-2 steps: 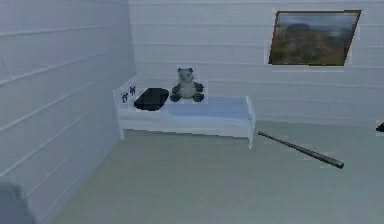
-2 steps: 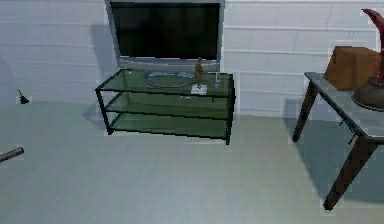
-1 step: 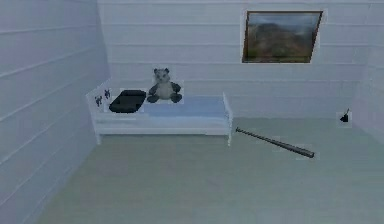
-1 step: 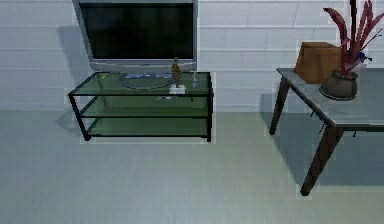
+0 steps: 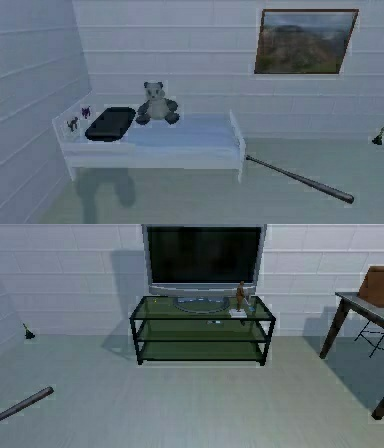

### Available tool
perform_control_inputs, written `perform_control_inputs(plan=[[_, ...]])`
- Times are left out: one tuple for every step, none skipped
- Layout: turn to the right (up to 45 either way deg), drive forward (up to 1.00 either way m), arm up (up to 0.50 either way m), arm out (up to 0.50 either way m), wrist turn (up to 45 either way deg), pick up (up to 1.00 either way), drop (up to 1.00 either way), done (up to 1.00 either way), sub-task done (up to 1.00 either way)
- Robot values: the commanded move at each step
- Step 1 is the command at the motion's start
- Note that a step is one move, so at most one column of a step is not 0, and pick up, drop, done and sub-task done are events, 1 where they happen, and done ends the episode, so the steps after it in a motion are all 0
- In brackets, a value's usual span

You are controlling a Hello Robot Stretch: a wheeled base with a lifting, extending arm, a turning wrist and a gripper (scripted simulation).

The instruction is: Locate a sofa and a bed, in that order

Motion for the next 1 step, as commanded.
perform_control_inputs(plan=[[-3.0, 0.0, 0.0, 0.0, 0.0, 0.0, 0.0, 0.0, 0.0]])
